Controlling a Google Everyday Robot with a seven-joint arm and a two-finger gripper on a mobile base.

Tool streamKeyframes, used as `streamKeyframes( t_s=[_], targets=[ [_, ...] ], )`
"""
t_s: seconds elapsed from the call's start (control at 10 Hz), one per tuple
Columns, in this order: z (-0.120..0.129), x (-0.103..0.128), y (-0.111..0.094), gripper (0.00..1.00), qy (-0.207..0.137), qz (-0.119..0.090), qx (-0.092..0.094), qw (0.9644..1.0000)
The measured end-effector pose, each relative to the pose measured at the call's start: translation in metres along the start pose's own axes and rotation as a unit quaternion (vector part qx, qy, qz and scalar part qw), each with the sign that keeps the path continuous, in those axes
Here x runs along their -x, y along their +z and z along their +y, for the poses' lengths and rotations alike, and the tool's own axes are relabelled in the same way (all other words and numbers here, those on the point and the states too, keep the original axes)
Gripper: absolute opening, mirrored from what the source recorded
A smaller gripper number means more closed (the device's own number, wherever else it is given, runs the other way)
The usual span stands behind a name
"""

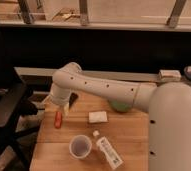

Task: Place the pepper on the white sponge

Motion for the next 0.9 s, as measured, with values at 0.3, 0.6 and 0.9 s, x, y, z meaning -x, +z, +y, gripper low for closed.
streamKeyframes(
  t_s=[0.3, 0.6, 0.9],
  targets=[
    [0.002, -0.009, 0.04, 0.8, -0.019, -0.019, 0.027, 0.9993],
    [0.007, -0.016, 0.065, 0.8, -0.008, -0.042, 0.032, 0.9986],
    [0.016, -0.017, 0.093, 0.8, 0.012, -0.09, 0.018, 0.9957]
  ],
)
